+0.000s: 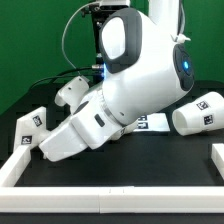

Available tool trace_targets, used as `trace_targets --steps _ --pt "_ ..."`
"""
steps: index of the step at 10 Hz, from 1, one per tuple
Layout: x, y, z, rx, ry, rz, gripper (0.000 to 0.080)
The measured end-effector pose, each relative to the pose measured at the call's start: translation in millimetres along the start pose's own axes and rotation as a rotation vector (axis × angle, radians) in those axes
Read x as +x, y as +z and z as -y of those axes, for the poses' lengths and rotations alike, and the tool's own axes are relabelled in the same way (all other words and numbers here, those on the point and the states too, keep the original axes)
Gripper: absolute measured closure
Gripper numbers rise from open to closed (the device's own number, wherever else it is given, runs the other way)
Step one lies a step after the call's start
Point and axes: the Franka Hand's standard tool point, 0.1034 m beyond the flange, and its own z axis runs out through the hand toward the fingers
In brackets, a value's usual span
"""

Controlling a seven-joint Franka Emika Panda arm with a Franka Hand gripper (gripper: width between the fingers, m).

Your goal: Assemble lamp

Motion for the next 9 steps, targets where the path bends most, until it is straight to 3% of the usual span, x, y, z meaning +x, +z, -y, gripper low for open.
trace_targets --steps 4,9 --pt "0.9 0.9 0.3 -0.001 0.000 0.000 0.0100" --pt "4.6 15.1 2.8 0.006 0.006 -0.003 0.0100"
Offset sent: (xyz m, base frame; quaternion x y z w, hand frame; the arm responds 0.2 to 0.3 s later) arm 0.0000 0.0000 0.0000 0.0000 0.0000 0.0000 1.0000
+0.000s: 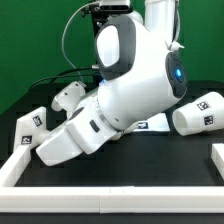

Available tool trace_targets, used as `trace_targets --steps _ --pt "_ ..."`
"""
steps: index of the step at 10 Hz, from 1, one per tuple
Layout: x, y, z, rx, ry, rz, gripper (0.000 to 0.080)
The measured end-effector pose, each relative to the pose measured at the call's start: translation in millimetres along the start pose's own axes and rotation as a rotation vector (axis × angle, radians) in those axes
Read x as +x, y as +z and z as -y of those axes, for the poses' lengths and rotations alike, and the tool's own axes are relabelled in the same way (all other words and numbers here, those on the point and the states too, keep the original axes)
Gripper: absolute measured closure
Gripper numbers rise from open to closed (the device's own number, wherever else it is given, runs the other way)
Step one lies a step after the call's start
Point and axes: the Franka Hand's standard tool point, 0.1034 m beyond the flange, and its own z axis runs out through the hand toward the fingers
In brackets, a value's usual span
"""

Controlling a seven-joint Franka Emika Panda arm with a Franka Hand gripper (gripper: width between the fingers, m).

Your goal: Assemble lamp

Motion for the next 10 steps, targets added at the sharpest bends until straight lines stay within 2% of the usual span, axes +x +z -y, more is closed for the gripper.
trace_targets --steps 1,3,8,10 --pt "0.4 -0.4 0.1 -0.001 -0.001 0.000 0.0100" --pt "0.5 -0.5 0.1 -0.001 -0.001 0.000 0.0269" --pt "-1.1 -1.8 0.4 -0.002 0.001 -0.002 0.0269" --pt "-13.7 -10.2 9.6 -0.003 0.008 -0.020 0.0269"
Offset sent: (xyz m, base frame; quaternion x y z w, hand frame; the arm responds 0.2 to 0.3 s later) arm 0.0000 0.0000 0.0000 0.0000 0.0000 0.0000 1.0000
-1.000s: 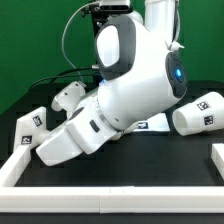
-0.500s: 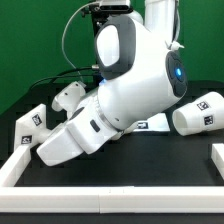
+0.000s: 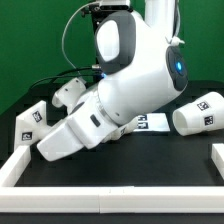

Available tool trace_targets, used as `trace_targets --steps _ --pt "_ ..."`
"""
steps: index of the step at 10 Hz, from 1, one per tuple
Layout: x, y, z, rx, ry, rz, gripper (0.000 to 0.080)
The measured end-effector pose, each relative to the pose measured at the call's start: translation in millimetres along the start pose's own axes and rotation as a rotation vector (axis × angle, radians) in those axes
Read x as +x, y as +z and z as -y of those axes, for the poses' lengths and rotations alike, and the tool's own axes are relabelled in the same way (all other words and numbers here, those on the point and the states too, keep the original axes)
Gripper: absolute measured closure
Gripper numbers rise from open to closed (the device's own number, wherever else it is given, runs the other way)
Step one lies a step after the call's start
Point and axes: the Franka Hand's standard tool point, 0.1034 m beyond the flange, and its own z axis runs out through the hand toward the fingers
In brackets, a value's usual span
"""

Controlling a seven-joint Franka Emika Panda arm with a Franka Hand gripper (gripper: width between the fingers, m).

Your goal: Assemble lamp

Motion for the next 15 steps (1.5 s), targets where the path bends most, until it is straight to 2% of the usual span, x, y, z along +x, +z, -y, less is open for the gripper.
trace_targets --steps 2,3,4,5,6,7,8,10,11,12,14,15 --pt "-14.0 -11.4 9.2 -0.003 0.000 -0.021 0.0268" --pt "-16.9 -25.5 8.3 -0.020 0.004 -0.026 0.0268" --pt "-17.9 -39.3 11.0 0.013 0.030 -0.022 0.0268" --pt "-13.2 -61.7 9.3 0.053 0.059 -0.014 0.0268" --pt "-4.7 -84.4 5.5 0.088 0.086 -0.047 0.0268" --pt "-0.6 -108.9 0.0 0.120 0.125 -0.155 0.0268" --pt "-4.4 -130.2 -3.1 0.132 0.170 -0.235 0.0268" --pt "-1.8 -161.4 -14.4 0.151 0.265 -0.333 0.0268" --pt "-0.1 -161.6 -19.0 0.165 0.312 -0.372 0.0268" --pt "-1.1 -160.4 -26.0 0.134 0.309 -0.433 0.0268" --pt "-5.9 -158.8 -31.1 0.099 0.331 -0.535 0.0268" --pt "-5.5 -159.8 -27.3 0.149 0.402 -0.588 0.0268"
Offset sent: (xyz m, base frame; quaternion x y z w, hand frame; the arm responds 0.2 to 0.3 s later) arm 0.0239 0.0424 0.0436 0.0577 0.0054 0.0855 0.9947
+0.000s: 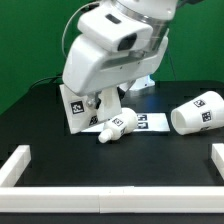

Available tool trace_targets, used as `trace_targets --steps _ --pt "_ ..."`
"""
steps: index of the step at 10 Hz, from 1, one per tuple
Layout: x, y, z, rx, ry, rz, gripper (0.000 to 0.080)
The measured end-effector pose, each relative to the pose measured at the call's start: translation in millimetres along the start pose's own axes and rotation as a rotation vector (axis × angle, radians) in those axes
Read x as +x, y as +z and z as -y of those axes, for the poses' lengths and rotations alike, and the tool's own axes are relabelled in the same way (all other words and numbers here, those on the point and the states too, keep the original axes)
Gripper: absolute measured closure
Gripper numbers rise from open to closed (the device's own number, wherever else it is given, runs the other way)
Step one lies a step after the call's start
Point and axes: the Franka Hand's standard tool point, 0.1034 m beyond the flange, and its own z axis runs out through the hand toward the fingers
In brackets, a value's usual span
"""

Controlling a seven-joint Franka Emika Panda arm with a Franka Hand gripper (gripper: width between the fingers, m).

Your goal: Assemble lamp

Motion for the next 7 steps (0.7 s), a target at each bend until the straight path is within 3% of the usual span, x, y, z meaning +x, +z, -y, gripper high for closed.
trace_targets --steps 1,2,3,4,5,6,7 --pt "5.6 -3.5 9.5 0.074 0.105 -0.042 0.0268" --pt "16.6 -10.3 13.6 0.130 0.162 -0.122 0.0268" --pt "27.6 -16.7 13.3 0.146 0.213 -0.207 0.0268" --pt "40.0 -24.5 14.4 0.181 0.284 -0.303 0.0268" --pt "53.5 -32.9 10.4 0.167 0.332 -0.392 0.0268" --pt "60.9 -36.2 9.2 0.171 0.368 -0.429 0.0268" --pt "64.4 -37.7 -3.5 0.129 0.416 -0.502 0.0268"
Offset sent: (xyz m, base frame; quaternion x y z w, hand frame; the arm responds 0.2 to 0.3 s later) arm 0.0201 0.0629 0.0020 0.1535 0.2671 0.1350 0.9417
